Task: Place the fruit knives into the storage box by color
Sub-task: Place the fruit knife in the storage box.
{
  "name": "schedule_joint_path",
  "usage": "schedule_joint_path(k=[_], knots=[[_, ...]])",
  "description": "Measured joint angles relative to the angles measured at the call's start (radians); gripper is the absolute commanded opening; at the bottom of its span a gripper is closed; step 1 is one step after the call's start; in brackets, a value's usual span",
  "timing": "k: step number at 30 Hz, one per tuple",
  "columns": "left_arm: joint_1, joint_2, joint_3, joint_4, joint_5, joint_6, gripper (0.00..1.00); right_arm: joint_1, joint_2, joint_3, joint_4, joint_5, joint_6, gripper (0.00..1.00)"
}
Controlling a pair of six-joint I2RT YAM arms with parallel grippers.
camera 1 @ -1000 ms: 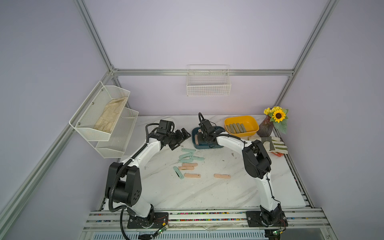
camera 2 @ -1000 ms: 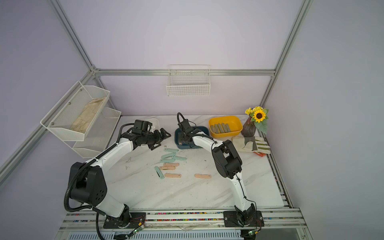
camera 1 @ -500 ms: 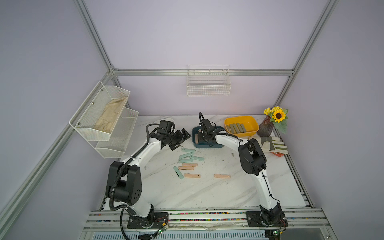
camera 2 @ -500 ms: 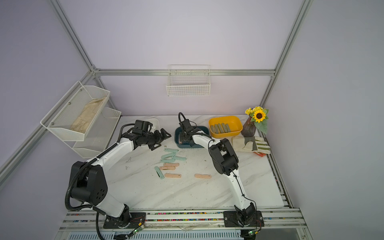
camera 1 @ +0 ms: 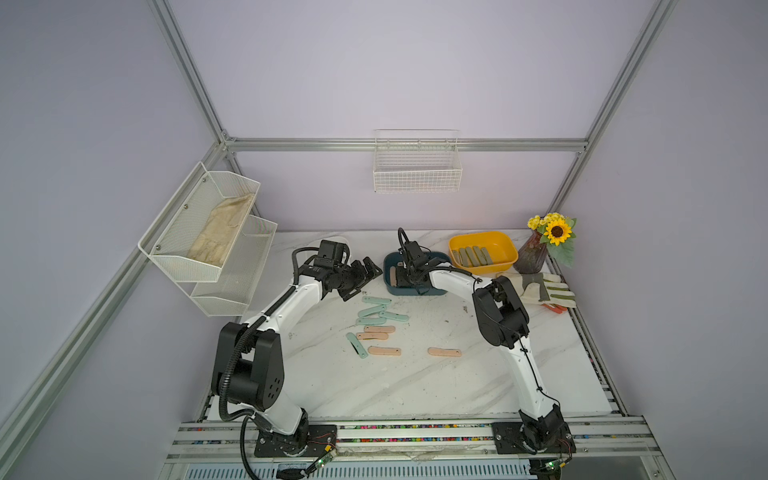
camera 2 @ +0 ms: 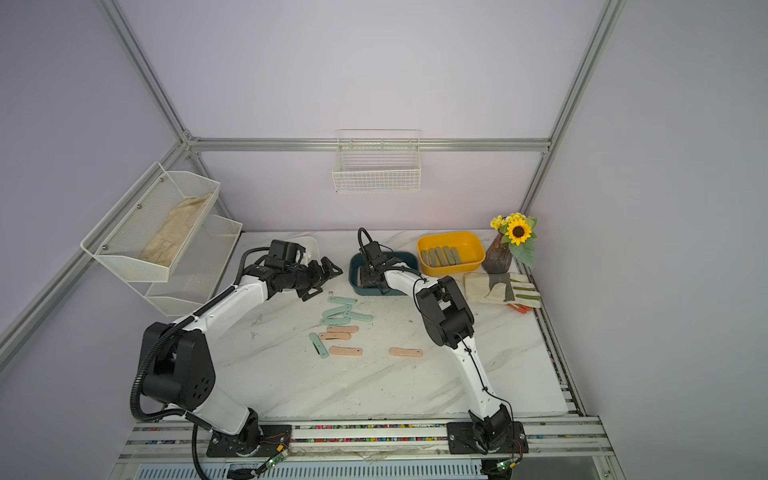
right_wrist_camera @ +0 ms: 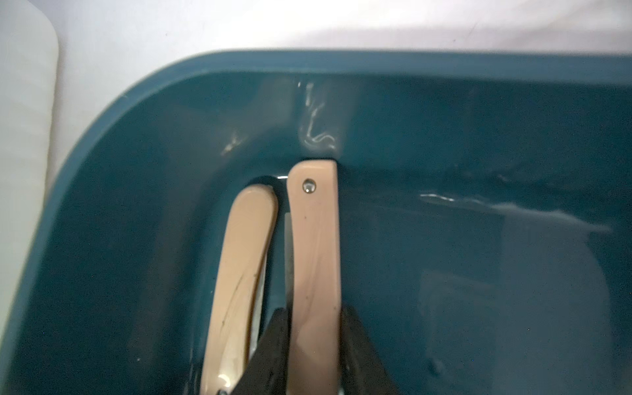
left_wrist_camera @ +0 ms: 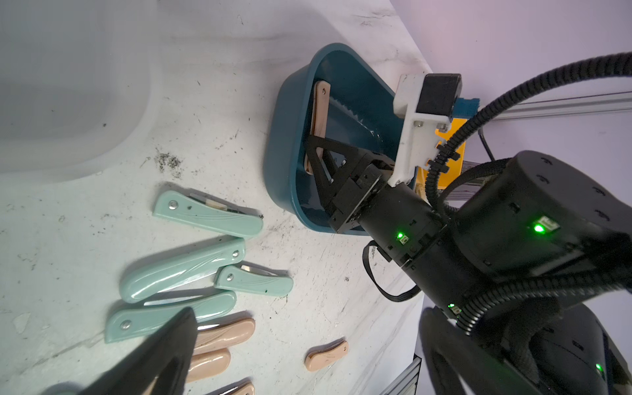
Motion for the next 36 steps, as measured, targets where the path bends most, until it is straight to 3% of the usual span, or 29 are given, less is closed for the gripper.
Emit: schedule_joint_path(k=[11, 16, 21, 36], knots=[[0.000, 0.000, 0.000, 0.000, 0.000, 0.000, 1.00, -0.011, 0.002, 0.011, 0.007, -0.020, 0.005, 0.49], [0.000, 0.000, 0.000, 0.000, 0.000, 0.000, 1.00, -0.022, -0.014, 0.011, 0.008, -0.032, 0.009, 0.64], [0.000, 0.000, 0.000, 0.000, 0.000, 0.000, 1.00, -0.031, -0.043, 0.011, 0.008, -0.049, 0.017, 0.72], [0.000, 0.000, 0.000, 0.000, -0.001, 0.000, 1.00, -0.042, -0.040, 0.010, 0.024, -0.139, 0.050, 0.76]])
